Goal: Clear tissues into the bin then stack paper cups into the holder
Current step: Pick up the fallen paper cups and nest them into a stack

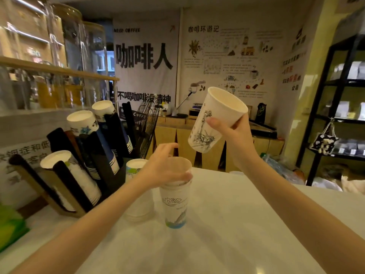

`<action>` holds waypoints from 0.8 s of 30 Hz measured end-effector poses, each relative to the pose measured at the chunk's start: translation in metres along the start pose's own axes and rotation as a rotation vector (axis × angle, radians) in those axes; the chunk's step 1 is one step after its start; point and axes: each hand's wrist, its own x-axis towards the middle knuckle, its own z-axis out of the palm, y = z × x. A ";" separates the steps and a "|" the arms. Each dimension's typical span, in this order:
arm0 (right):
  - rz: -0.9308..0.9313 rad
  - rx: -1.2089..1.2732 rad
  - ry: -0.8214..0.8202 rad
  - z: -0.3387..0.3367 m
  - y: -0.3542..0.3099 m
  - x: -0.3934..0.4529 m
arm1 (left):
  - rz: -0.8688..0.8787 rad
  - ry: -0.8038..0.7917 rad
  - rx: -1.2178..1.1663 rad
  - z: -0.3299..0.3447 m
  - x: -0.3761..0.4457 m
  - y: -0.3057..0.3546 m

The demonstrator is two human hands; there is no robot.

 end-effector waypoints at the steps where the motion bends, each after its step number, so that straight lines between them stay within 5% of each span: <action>1: -0.001 0.016 -0.007 0.006 -0.001 0.002 | -0.002 -0.017 0.011 0.006 -0.001 -0.004; 14: 0.269 -0.092 -0.315 0.035 0.067 -0.024 | -0.134 0.017 -0.487 0.030 -0.017 -0.033; 24: 0.451 -0.168 -0.496 0.032 0.102 -0.049 | -0.101 0.026 -0.452 0.033 -0.021 -0.035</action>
